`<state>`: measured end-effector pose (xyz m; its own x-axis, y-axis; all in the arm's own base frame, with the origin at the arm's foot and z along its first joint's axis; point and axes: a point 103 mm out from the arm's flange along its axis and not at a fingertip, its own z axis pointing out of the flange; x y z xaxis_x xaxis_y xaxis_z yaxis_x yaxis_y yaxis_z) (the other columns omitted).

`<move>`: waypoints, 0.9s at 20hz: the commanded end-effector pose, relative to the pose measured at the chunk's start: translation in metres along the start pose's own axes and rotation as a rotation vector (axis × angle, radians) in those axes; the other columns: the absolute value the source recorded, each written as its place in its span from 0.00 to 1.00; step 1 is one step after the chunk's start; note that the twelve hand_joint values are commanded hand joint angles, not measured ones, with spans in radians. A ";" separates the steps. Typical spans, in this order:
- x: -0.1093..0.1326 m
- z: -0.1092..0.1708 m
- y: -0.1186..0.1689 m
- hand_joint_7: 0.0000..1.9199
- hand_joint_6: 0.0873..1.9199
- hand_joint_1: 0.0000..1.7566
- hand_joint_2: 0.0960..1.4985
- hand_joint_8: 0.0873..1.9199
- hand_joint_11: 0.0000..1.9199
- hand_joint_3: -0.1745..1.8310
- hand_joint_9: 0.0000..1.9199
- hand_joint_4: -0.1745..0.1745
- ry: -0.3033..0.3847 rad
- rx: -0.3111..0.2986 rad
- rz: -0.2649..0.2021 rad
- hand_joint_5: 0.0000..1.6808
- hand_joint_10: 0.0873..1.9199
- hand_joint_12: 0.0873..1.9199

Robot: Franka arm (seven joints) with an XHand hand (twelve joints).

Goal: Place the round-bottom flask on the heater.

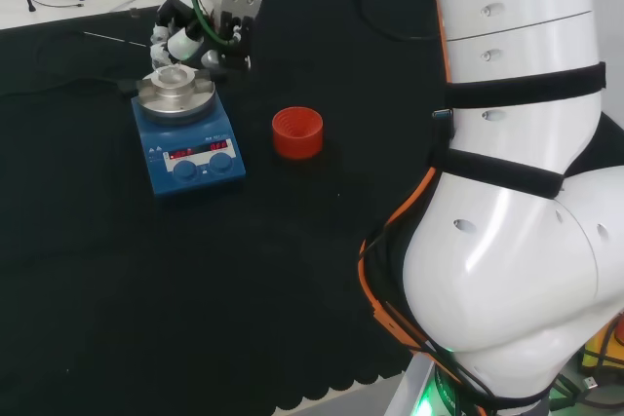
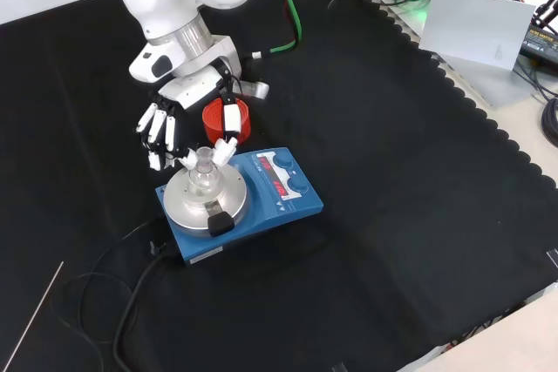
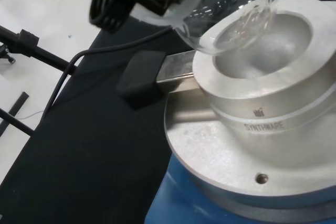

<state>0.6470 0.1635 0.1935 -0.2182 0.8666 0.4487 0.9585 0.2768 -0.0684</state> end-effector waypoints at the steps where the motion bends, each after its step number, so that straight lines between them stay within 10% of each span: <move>1: -0.001 0.002 0.000 0.27 0.55 0.64 0.38 0.27 0.18 0.54 0.37 0.43 -0.006 0.005 0.005 0.66 0.24 0.67; 18: -0.008 0.018 0.005 0.27 0.55 0.64 0.38 0.27 0.18 0.54 0.37 0.43 -0.025 0.020 0.017 0.66 0.24 0.67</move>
<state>0.6503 0.1705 0.1755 -0.2048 0.8793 0.4299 0.9580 0.2701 -0.0960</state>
